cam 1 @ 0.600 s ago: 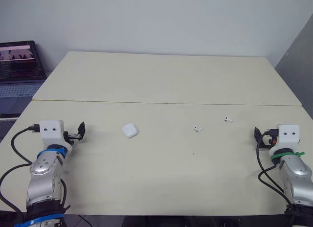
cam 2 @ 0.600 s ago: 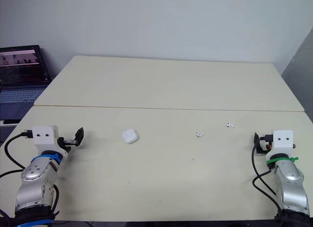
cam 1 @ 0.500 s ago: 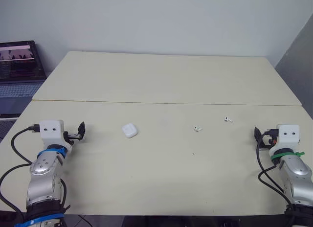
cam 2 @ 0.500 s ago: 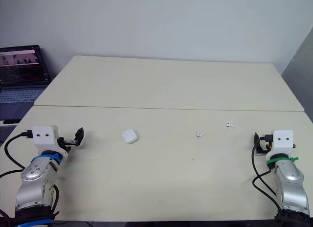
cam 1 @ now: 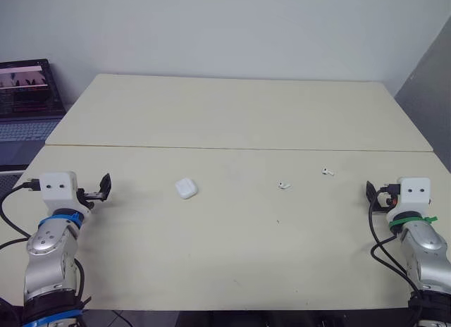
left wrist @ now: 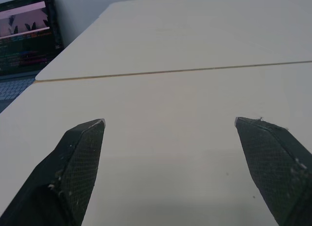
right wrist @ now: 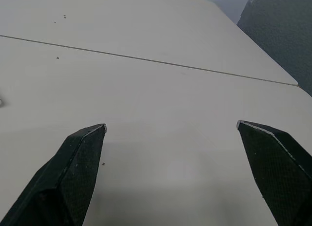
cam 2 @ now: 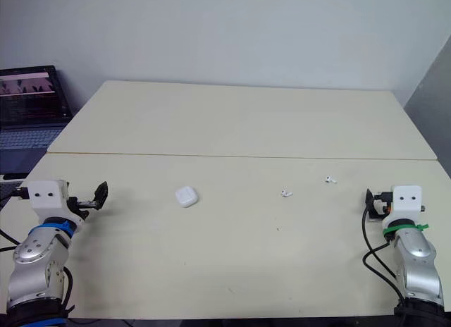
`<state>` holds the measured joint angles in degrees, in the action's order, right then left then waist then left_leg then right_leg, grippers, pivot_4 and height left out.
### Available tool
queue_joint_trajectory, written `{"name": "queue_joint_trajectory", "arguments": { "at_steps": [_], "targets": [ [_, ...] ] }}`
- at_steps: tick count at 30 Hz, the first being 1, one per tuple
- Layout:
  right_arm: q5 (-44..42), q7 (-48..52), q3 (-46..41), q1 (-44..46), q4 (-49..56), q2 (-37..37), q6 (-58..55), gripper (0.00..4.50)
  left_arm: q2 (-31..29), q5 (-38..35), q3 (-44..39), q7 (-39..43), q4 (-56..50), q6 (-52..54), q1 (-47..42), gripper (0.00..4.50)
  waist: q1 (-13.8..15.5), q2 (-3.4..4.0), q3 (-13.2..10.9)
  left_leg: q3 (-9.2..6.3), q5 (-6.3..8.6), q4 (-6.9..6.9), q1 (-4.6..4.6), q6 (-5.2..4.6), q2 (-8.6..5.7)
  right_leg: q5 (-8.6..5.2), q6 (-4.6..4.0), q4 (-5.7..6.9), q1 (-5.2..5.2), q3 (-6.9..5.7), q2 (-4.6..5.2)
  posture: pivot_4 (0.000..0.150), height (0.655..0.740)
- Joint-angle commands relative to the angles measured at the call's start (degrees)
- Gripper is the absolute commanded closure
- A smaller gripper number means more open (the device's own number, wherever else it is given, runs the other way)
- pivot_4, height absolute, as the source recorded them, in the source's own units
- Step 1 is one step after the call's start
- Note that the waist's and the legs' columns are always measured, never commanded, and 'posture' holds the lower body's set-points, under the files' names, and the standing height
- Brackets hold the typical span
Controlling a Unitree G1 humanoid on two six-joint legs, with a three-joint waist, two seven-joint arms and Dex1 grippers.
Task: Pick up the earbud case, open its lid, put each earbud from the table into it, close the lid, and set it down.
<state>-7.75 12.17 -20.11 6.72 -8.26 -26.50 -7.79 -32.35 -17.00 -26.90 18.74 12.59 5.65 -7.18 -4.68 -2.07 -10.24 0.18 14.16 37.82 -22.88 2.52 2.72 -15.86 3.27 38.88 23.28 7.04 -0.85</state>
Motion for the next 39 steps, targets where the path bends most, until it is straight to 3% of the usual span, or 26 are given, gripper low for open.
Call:
{"name": "queue_joint_trajectory", "arguments": {
  "at_steps": [1, 9, 18, 24, 29, 39],
  "targets": [
    [0.3, 0.4, -0.5, 1.7, 0.9, -1.7, 1.5, 0.00, -1.8, -2.3, -2.1, 2.2, -2.9, 0.1, 0.0, 0.01, 0.0, 0.00, 0.0, 0.00, 0.00, 0.00, 0.00, 0.00, 0.00, 0.00, 0.00, 0.00, 0.00, 0.00, 0.00, 0.150, 0.7400],
    [-1.3, 3.6, -0.9, 3.2, 2.7, -4.5, 0.7, 0.00, -6.0, -5.4, -2.1, 8.9, -4.3, 3.3, -1.6, 0.01, 0.0, 0.01, 0.0, -0.01, 0.00, -0.02, -0.02, 0.00, -0.01, -0.02, 0.01, -0.01, 0.01, 0.00, 0.00, 0.150, 0.7400],
    [-6.1, 21.8, 6.2, 13.2, 0.8, -9.2, -1.0, 0.00, -14.0, -12.6, 0.5, 22.0, -12.0, 14.8, -2.9, 0.01, -0.4, 0.07, -0.1, 0.02, 0.00, -0.03, 0.03, 0.00, 0.04, -0.10, 0.15, 0.01, 0.03, 0.00, -0.05, 0.150, 0.7400],
    [-13.3, 37.4, 13.6, 20.3, 3.6, -9.3, -8.4, 0.00, -18.3, -17.6, 6.9, 30.6, -21.2, 25.0, -5.0, 0.01, -0.2, 0.10, -0.1, -0.05, 0.01, -0.05, -0.06, -0.01, 0.01, -0.04, 0.01, -0.02, 0.04, -0.05, -0.01, 0.150, 0.7400],
    [-19.3, 46.2, 20.0, 23.7, 9.4, -7.7, -16.8, 0.00, -17.9, -13.9, 16.7, 34.0, -19.8, 26.3, -9.6, 0.01, -0.1, 0.15, -0.2, -0.12, 0.01, -0.05, -0.06, -0.01, 0.01, -0.01, -0.07, -0.01, 0.04, -0.12, -0.03, 0.150, 0.7400],
    [-23.5, 47.8, 24.8, 24.8, 21.3, -6.5, -25.7, 0.00, -14.1, -3.2, 26.1, 37.4, -5.9, 16.1, -12.5, 0.01, 0.0, 0.16, -0.2, -0.14, 0.01, -0.04, -0.17, -0.02, 0.01, -0.01, -0.10, 0.00, 0.17, -0.14, -0.05, 0.150, 0.7400]
  ]
}}
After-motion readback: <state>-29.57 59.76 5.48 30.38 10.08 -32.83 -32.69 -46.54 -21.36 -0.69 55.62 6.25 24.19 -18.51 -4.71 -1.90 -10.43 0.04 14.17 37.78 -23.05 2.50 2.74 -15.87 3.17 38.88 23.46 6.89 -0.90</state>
